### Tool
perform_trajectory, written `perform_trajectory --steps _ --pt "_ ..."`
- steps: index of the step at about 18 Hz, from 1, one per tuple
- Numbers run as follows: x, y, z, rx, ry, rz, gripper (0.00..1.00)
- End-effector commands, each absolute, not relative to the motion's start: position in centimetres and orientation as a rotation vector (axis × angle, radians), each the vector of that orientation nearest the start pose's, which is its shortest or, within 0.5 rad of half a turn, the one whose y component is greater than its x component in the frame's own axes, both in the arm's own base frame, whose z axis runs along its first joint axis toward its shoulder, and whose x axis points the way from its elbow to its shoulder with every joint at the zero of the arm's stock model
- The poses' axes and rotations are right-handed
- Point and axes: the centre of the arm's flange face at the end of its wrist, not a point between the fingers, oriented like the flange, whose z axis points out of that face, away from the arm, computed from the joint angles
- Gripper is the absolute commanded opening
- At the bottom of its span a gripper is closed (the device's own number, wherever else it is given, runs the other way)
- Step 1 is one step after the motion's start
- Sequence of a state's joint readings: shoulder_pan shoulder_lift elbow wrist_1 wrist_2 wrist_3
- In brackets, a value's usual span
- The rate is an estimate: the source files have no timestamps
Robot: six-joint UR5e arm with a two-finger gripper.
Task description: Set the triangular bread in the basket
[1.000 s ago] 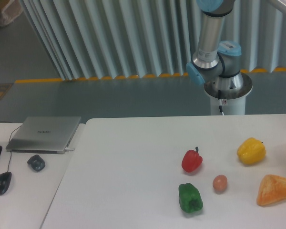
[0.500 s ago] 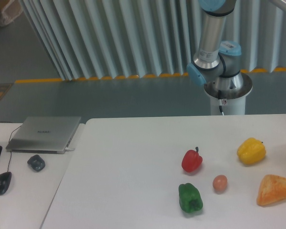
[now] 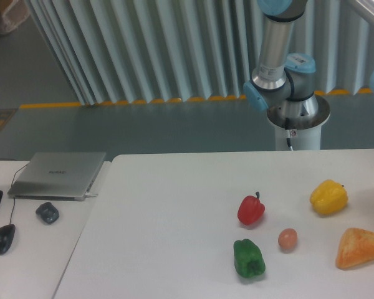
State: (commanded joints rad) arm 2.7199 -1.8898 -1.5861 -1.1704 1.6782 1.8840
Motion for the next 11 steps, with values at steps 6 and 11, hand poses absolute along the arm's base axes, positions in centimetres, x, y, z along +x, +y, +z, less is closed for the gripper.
perform_trajectory --steps 6,11 --pt "-49.8 38.0 35.4 -3.03 1.14 0.152 1.0" --pt "-47.7 40.9 35.7 -3.063 1.009 0.176 1.0"
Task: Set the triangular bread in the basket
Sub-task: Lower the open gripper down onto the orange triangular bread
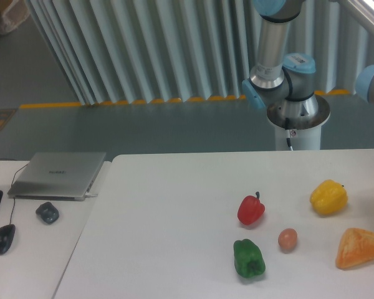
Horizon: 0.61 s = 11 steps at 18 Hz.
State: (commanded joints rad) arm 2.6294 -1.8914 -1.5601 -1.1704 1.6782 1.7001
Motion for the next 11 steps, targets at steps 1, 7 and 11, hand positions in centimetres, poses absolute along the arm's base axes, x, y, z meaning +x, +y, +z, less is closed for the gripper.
perform_trajectory --steps 1,7,11 --pt "-47.1 41.7 35.9 -3.071 0.97 0.187 1.0" --pt "-44.4 46.2 36.2 -3.101 0.738 0.218 1.0" --pt "-40.9 49.7 35.0 -3.105 0.458 0.167 1.0"
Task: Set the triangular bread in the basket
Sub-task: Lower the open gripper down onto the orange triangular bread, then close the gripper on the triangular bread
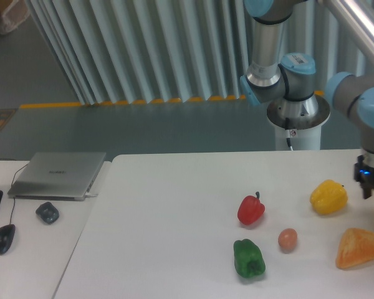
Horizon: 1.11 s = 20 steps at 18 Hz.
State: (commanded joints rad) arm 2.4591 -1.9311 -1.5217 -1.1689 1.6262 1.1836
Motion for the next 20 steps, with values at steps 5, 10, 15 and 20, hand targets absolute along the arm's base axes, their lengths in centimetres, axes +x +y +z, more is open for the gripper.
perform_trajectory --steps 5,10,15,20 --pt "-42.1 51.7 31.2 -3.109 0.537 0.168 1.0" --pt "-43.4 52.1 28.7 -3.105 0.664 0.132 1.0" --pt "-43.7 51.9 27.9 -3.103 0.724 0.113 0.97" --pt "-44.3 51.4 26.5 -3.174 0.764 0.135 0.82"
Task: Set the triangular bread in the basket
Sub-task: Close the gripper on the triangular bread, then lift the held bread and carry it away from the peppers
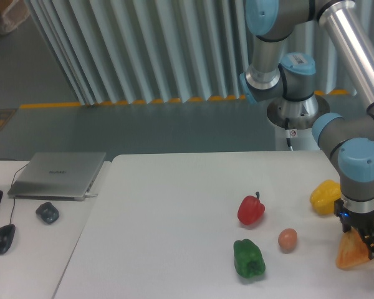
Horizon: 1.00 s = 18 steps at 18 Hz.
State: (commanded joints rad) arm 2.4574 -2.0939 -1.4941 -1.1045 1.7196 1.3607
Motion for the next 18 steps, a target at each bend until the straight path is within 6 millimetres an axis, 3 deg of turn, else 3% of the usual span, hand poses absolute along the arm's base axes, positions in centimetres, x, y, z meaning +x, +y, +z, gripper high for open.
perform_trajectory --steps 1,4,6,11,13,15,18 --pt "-44.3 51.4 26.3 -3.175 0.767 0.13 0.76" --pt "-44.5 51.5 26.7 -3.176 0.756 0.144 0.45" --pt "-45.4 50.8 28.5 -3.166 0.726 0.167 0.37" --pt "-44.9 49.6 32.4 -3.107 0.67 0.119 0.32" --pt "-45.2 47.7 35.1 -3.045 0.514 0.038 0.31" --pt "-44.8 46.4 37.1 -3.046 0.487 0.015 0.31" --pt "-45.4 44.5 38.0 -3.06 0.464 -0.023 0.31"
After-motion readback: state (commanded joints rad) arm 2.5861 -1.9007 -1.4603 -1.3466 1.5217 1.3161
